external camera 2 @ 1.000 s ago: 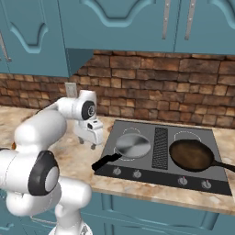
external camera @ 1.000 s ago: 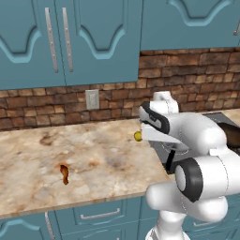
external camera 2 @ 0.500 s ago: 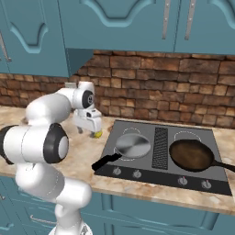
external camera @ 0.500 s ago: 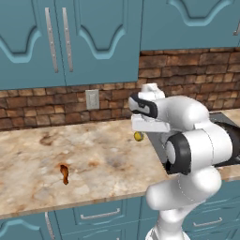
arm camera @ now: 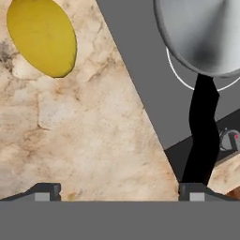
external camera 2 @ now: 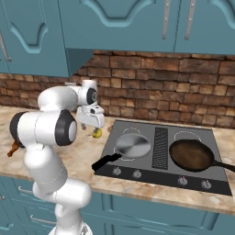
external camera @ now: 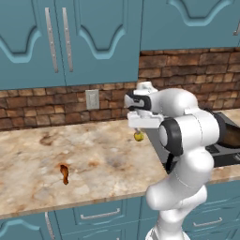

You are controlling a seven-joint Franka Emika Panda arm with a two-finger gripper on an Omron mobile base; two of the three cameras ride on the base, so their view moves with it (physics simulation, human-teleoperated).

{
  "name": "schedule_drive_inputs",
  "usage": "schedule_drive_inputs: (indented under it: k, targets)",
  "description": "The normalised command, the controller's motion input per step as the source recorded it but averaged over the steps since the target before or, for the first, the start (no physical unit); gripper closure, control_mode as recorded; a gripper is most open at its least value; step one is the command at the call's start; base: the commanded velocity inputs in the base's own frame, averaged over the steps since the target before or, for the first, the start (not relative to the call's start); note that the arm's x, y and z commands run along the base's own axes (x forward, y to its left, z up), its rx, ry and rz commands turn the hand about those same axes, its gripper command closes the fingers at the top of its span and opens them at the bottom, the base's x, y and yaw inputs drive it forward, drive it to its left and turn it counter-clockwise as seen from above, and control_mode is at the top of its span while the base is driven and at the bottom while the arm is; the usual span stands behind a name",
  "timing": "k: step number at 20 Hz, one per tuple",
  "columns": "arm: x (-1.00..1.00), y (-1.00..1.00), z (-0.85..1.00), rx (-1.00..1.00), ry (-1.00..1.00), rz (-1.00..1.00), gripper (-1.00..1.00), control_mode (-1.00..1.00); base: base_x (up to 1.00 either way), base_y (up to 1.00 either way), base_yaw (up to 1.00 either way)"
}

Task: Place both pans onto different burners. Then place the lemon and the chicken drumstick on different pans.

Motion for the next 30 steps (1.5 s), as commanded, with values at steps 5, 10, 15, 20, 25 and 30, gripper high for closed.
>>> schedule_drive_inputs:
  k: [5, 10, 15, 20, 25, 30]
  targets:
    - [0.36, 0.11, -0.44, 0.00, -0.10, 0.02, -1.00, -1.00, 0.00, 0.00, 0.00]
    - [0.32, 0.00, -0.14, 0.00, -0.15, 0.00, -1.00, -1.00, 0.00, 0.00, 0.00]
    - [0.24, 0.00, -0.07, 0.00, -0.11, 0.01, -1.00, -1.00, 0.00, 0.00, 0.00]
    - [0.15, -0.04, -0.12, 0.00, 0.00, 0.10, -1.00, -1.00, 0.00, 0.00, 0.00]
    - [0.22, -0.08, -0.09, 0.00, 0.00, 0.13, -1.00, -1.00, 0.00, 0.00, 0.00]
    - [0.25, 0.00, -0.14, 0.00, 0.00, 0.07, -1.00, -1.00, 0.00, 0.00, 0.00]
